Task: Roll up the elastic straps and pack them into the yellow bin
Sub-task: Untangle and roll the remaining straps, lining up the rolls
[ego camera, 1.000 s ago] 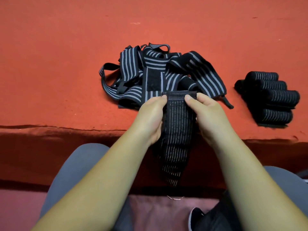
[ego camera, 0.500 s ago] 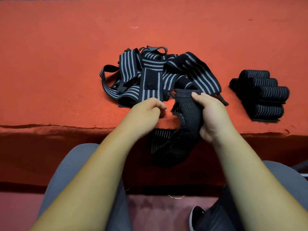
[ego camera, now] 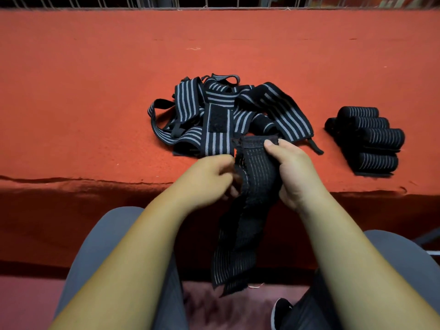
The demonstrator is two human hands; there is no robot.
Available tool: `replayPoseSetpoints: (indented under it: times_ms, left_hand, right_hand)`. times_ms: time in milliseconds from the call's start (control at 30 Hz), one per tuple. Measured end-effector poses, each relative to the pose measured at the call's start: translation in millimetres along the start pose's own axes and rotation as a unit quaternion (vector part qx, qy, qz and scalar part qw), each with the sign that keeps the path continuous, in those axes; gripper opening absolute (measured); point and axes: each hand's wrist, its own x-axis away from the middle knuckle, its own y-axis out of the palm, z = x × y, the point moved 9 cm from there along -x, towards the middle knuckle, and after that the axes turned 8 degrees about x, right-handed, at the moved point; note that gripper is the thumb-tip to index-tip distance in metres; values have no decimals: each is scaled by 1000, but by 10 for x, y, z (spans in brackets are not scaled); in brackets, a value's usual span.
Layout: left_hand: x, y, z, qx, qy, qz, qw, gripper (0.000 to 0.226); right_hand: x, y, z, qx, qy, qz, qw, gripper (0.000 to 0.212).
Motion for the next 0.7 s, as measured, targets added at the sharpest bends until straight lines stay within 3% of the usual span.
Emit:
replayPoseSetpoints:
  times_ms: [100,167,367,533,700]
  left_hand:
    - [-36,-93,-14,291,-62,75,952,41]
    - [-40,-115,16,378,-55,97,919,36]
    - [-99,-185,-89,321,-20,136,937,25]
    - [-91,-246,-244,391,-77,204,894,26]
    - [-97,-226,-253,396,-79,209,891,26]
  right_hand:
    - [13,36,-19,37,-18,-4,999,22]
    - [19,58,-18,62,-23,-6,998,22]
    - [24,115,-42,84,-45,-22,995,24]
    - [46,172,-29,48,-23,-61,997,26]
    - [89,207,-51,43,-5,-82,996,26]
